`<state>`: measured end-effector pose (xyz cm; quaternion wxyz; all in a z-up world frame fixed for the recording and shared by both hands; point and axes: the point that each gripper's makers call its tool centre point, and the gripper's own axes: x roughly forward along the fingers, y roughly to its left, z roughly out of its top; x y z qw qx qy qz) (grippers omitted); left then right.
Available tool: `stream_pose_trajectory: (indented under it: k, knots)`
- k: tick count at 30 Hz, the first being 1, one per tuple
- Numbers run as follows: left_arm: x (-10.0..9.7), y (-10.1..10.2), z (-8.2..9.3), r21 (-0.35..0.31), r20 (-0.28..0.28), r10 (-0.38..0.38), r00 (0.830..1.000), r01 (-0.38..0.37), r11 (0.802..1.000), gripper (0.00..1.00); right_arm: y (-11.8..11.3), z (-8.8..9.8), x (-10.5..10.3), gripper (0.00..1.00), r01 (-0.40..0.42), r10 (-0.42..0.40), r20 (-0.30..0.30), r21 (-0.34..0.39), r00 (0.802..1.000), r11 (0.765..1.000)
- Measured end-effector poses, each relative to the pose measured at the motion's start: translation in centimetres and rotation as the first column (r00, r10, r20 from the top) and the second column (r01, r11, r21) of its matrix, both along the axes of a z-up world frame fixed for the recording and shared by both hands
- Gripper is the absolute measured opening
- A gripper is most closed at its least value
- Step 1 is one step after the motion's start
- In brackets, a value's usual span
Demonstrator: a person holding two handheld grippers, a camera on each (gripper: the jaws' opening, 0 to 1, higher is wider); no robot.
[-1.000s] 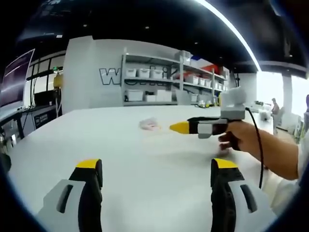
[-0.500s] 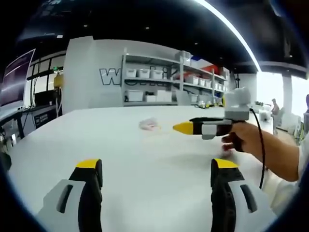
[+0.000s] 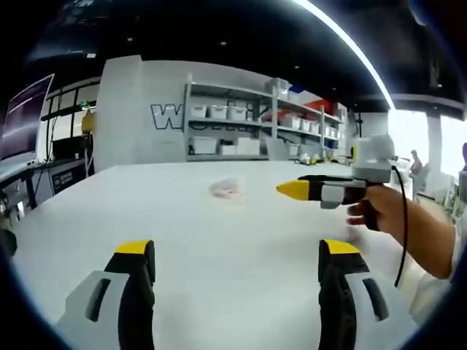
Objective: Open the resealable bag by pulling the two sides of the seal apart until the entire bag opening is separated and visibly accessible.
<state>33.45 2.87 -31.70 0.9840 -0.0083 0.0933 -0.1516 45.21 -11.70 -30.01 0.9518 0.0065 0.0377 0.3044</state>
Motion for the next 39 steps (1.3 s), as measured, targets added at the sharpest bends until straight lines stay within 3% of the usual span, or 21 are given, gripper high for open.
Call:
stream_pose_trajectory:
  k: [14, 30, 39]
  knots:
    - [0.2, 0.0, 0.1, -0.009, 0.003, 0.011, 1.000, -0.011, 1.000, 0.89, -1.7, -0.8, -1.2, 0.75, 0.011, -0.012, -0.009, -0.004, 1.000, 1.000]
    - [0.3, 0.1, 0.5, -0.036, 0.038, 0.037, 0.999, -0.036, 0.999, 0.86, -5.0, 0.7, -3.4, 0.75, 0.086, -0.087, 0.028, 0.029, 0.996, 0.996]
    - [0.3, 0.1, 0.6, -0.035, 0.040, 0.048, 0.998, -0.046, 0.998, 0.86, -5.0, 0.6, -3.8, 0.75, 0.086, -0.087, 0.034, 0.025, 0.996, 0.996]
